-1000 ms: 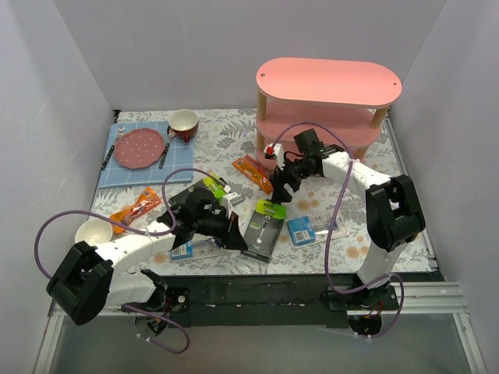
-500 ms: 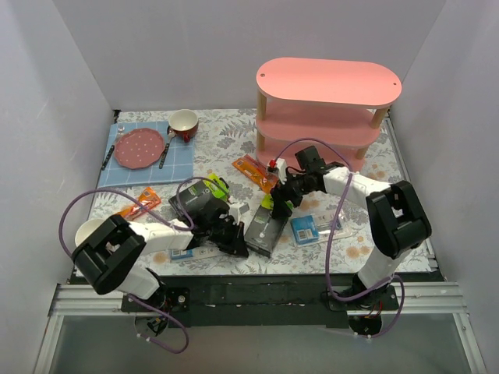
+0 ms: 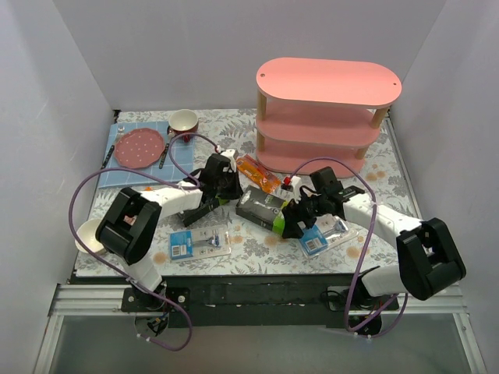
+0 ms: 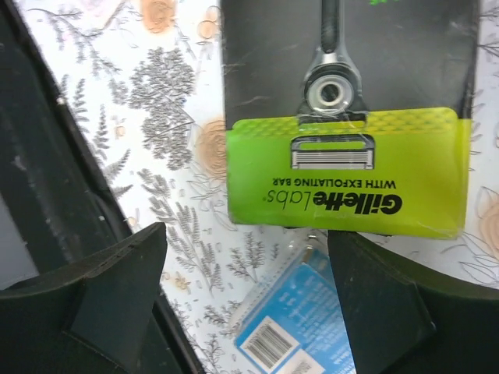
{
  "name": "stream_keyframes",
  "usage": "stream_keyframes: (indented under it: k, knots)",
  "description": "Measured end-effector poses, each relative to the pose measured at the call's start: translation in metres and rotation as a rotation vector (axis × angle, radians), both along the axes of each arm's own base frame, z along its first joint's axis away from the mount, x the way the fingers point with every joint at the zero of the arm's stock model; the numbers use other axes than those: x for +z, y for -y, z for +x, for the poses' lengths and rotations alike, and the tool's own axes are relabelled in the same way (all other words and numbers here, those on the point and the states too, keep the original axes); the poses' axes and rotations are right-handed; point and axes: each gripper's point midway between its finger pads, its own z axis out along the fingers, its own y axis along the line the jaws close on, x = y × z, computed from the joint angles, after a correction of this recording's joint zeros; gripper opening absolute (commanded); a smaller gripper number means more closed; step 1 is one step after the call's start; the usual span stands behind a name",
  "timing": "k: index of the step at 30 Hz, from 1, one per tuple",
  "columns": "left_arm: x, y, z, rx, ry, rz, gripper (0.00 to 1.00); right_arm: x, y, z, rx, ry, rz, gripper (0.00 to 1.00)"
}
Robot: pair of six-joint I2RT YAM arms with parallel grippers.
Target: Place and organize the shaving razors onto the shelf
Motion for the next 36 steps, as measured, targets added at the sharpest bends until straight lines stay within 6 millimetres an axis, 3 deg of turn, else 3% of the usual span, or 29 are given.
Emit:
stream_keyframes:
  k: [1,3,5,8,10,12,14,16,19,22,26,31,36]
  knots:
    - [0.007,0.002,0.004,-0.005,0.026,-0.008,0.0,0.002,-0.002,-0.005,0.007,-0.017,0.012,0.91]
    - [0.022,0.002,0.005,-0.014,0.065,-0.02,0.1,0.006,-0.004,-0.008,0.009,-0.03,0.031,0.9]
    - [0.044,0.005,0.002,-0.04,0.106,-0.047,0.4,0.012,-0.004,-0.006,-0.008,-0.04,0.055,0.89]
    - [0.09,0.011,-0.015,-0.115,0.177,-0.121,0.63,0.031,-0.003,0.012,-0.048,-0.014,0.094,0.9]
    - [0.113,0.017,-0.028,-0.174,0.205,-0.178,0.67,0.047,-0.002,0.031,-0.074,0.036,0.113,0.91]
    - [0.122,0.021,-0.046,-0.234,0.204,-0.237,0.67,0.064,-0.001,0.053,-0.098,0.105,0.122,0.92]
    - [0.106,0.023,-0.064,-0.266,0.138,-0.27,0.61,0.069,-0.002,0.069,-0.106,0.146,0.123,0.92]
    - [0.077,0.021,-0.082,-0.275,0.029,-0.28,0.55,0.063,-0.004,0.078,-0.109,0.147,0.111,0.92]
    - [0.036,0.015,-0.11,-0.275,-0.127,-0.281,0.54,0.037,-0.005,0.083,-0.109,0.091,0.072,0.91]
    - [0.021,0.011,-0.123,-0.266,-0.187,-0.295,0.58,0.009,-0.004,0.082,-0.11,0.019,0.034,0.9]
    - [0.018,0.013,-0.118,-0.244,-0.169,-0.308,0.64,-0.009,-0.004,0.081,-0.108,-0.029,0.011,0.86]
    - [0.011,0.017,-0.098,-0.206,-0.132,-0.308,0.66,-0.009,-0.009,0.077,-0.106,-0.037,0.028,0.8]
    - [-0.001,0.031,-0.073,-0.189,-0.151,-0.305,0.66,-0.011,-0.003,0.037,-0.123,-0.078,0.059,0.77]
